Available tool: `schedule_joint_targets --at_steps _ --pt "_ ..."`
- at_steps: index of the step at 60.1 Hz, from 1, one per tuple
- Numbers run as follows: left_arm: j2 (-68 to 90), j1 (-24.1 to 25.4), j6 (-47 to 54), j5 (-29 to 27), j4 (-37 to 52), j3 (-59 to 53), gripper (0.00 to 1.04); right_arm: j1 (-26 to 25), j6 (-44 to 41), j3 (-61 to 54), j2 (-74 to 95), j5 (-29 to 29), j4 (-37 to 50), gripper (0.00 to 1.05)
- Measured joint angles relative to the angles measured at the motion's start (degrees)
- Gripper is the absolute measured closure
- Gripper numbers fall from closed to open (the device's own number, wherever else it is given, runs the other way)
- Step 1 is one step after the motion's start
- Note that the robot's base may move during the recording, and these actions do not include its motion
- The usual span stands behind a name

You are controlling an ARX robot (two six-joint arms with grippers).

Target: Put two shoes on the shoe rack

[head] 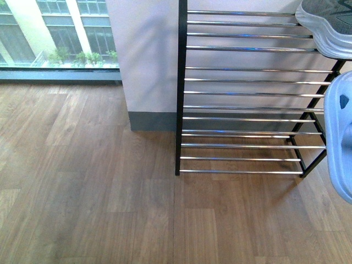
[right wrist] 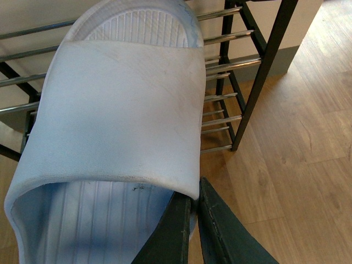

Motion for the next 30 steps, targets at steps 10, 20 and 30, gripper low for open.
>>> schedule_joint_targets --at_steps 10,20,30 --pt "0.0 0.0 0.0 0.0 0.0 0.0 1.03 0.0 0.0 0.0 0.0 0.0 0.0 1.03" --pt "0.0 0.0 0.0 0.0 0.0 0.0 1.03 0.0 0.0 0.0 0.0 0.0 0.0 1.03" --pt "0.0 0.0 0.0 0.0 0.0 0.0 1.03 0.0 0.0 0.0 0.0 0.0 0.0 1.03"
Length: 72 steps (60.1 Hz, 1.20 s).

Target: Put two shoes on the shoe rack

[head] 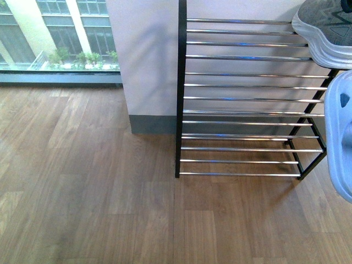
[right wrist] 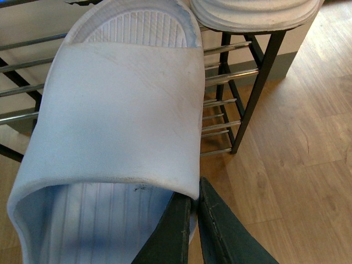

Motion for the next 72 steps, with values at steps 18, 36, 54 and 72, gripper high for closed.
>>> schedule_joint_targets --at_steps 18,36,54,72 --pt "0.0 0.0 0.0 0.0 0.0 0.0 1.03 0.0 0.0 0.0 0.0 0.0 0.0 1.03" --pt "0.0 0.0 0.0 0.0 0.0 0.0 1.03 0.0 0.0 0.0 0.0 0.0 0.0 1.03" --pt "0.0 0.0 0.0 0.0 0.0 0.0 1.03 1.3 -2.7 -3.7 5.1 -8.7 21.6 1.03" --pt "0.0 0.0 0.0 0.0 0.0 0.0 1.03 10.3 -1.8 -4.0 -2.7 -8.0 13.1 1.03"
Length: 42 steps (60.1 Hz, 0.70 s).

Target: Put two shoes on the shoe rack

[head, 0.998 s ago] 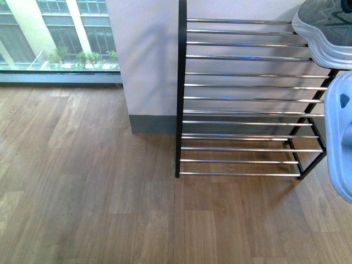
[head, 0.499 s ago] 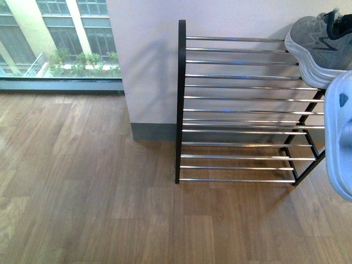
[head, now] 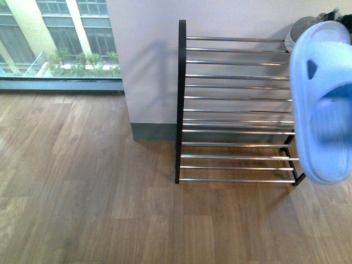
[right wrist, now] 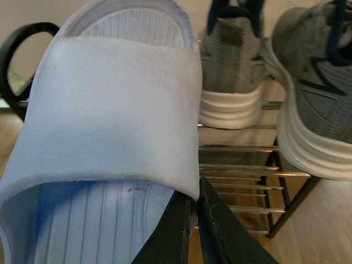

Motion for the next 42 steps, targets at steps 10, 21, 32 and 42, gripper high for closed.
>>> schedule_joint_targets --at_steps 10,21,32,42 --pt "0.0 0.0 0.0 0.0 0.0 0.0 1.03 5.3 2.3 6.8 -3.3 6.0 -9.8 1.03" --pt "0.0 0.0 0.0 0.0 0.0 0.0 1.03 9.3 2.7 20.8 -0.3 13.9 -21.2 1.03" --pt "0.0 0.0 0.0 0.0 0.0 0.0 1.03 10.4 0.8 33.6 6.2 19.1 -28.5 1.03" --pt "0.0 0.0 0.0 0.0 0.0 0.0 1.03 10.8 -1.1 46.1 12.9 21.2 -37.0 1.03"
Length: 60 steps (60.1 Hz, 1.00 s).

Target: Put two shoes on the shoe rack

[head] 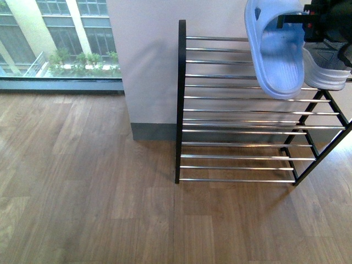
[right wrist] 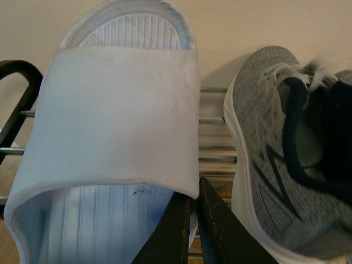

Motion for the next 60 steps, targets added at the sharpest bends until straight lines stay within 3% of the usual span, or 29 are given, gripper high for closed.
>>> schedule_joint_targets --at_steps 23,46,60 --pt "0.0 0.0 0.0 0.0 0.0 0.0 1.03 -0.3 -5.2 27.1 16.2 4.7 -16.9 1.03" --pt "0.0 0.0 0.0 0.0 0.0 0.0 1.03 -2.0 -7.7 42.5 24.0 8.7 -24.8 1.03" --pt "0.0 0.0 0.0 0.0 0.0 0.0 1.03 -2.1 -8.1 41.4 23.7 7.2 -21.7 0.59"
